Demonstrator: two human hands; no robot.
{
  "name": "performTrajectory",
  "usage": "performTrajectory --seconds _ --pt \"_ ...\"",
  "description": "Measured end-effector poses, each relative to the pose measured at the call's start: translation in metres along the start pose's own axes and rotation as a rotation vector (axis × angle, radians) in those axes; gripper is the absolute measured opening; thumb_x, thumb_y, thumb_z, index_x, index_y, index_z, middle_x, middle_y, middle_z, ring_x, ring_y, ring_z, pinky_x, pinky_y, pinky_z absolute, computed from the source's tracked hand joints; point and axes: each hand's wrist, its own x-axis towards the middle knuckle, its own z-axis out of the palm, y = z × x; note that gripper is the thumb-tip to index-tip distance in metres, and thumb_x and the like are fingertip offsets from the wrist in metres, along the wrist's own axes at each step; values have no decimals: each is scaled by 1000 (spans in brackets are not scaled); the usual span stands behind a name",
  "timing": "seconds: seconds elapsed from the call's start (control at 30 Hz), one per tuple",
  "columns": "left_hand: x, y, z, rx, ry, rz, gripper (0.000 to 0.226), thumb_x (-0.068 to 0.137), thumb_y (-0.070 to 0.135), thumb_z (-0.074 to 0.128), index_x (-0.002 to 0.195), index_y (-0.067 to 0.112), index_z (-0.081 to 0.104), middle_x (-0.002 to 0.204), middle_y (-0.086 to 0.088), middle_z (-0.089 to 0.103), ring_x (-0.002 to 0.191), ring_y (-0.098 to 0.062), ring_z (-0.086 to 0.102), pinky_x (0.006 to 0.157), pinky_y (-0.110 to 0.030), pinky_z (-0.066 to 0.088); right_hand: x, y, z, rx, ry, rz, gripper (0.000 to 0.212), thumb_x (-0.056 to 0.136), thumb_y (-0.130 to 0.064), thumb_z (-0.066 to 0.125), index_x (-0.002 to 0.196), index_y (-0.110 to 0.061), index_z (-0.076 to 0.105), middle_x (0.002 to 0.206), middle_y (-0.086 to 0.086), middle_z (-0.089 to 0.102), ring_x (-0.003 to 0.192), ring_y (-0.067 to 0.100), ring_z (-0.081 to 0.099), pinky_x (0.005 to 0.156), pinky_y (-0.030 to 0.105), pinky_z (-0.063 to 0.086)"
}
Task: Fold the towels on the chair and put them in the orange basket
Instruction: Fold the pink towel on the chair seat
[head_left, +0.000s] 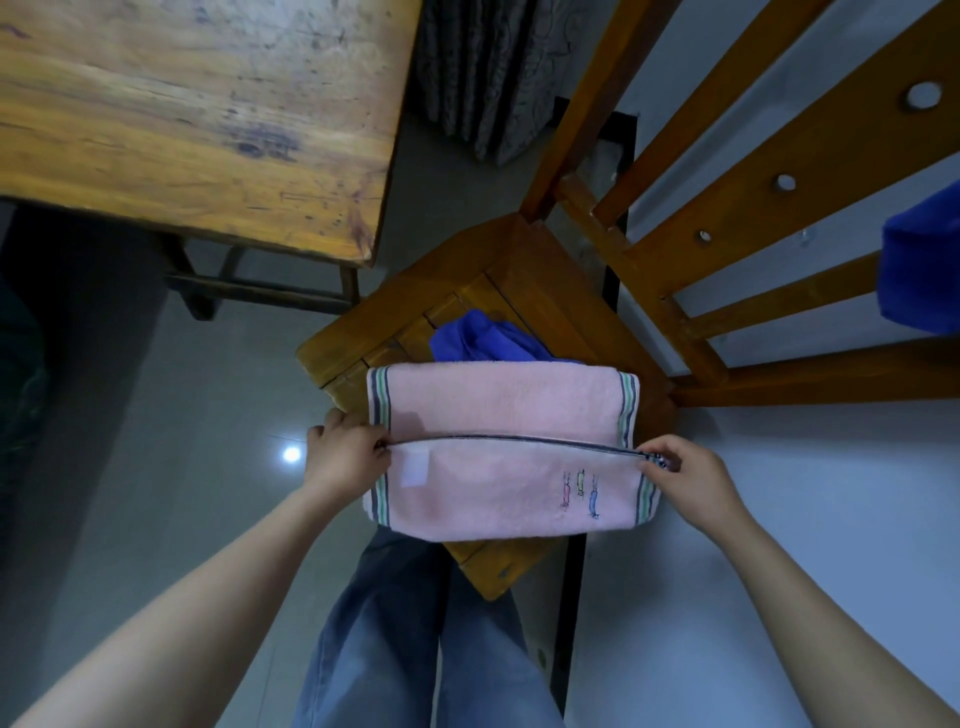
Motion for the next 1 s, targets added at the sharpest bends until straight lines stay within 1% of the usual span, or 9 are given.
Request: performTrajectory --seconds 0.1,0.23,0.47,0.53,0.63,0.8,0.87,0.93,1.0 --pt "-13 -15 -14 -432 -19 40 9 78 10 65 85 15 67 98 -4 59 101 -26 52 80 -32 41 -9 -4 -11 65 -25 -6 13 84 1 62 83 -11 62 80 3 61 75 16 56 62 21 41" --pt "-42 -31 -44 -938 -125 -25 19 75 -9 68 70 9 62 68 -1 63 62 -11 55 56 -9 43 -25 -12 -33 167 -168 -26 26 81 8 62 71 -16 61 59 -8 65 55 -4 55 54 7 43" --pt "-45 -29 -63 -1574 -16 -162 22 61 -5 72 75 11 64 63 1 68 58 -11 62 58 -18 54 -18 -35 -52 408 -66 -33 22 84 9 56 76 -11 60 58 -12 65 53 -4 57 53 7 46" --pt "-32 -18 -61 -1548 54 -242 19 79 -9 60 84 9 60 72 -2 69 65 -15 64 66 -25 54 -5 -39 -43 422 5 -7 21 86 5 56 77 -14 60 62 -10 65 58 1 59 53 11 47" --pt "-14 -4 -54 -1448 146 -336 15 83 -6 59 89 8 59 82 -7 63 75 -23 59 73 -34 49 14 -42 -28 409 76 52 10 88 1 56 87 -8 59 77 -1 61 68 10 56 58 20 44" --pt "7 2 -50 -1376 272 -361 21 84 -4 59 81 17 58 80 -1 61 77 -20 56 69 -29 44 37 -39 -12 389 202 58 7 88 -6 58 94 -10 59 91 9 60 84 23 56 64 24 44" --pt "12 4 -45 -1303 294 -360 13 85 0 59 94 8 59 88 -6 62 84 -21 54 67 -25 44 45 -36 -6 327 275 55 13 90 -12 58 102 -12 58 100 8 58 93 24 56 73 28 45" --pt "13 5 -36 -1039 302 -342 37 85 19 61 118 5 53 110 -13 59 99 -25 53 80 -31 46 50 -32 3 226 341 65 30 92 -21 54 121 -14 52 118 10 53 110 26 51 88 37 44" --pt "8 8 -25 -696 251 -289 60 81 35 58 133 9 41 133 -17 46 119 -36 43 97 -48 40 46 -30 12 80 374 77 44 93 -25 52 135 -15 42 133 13 44 123 29 42 99 44 38"
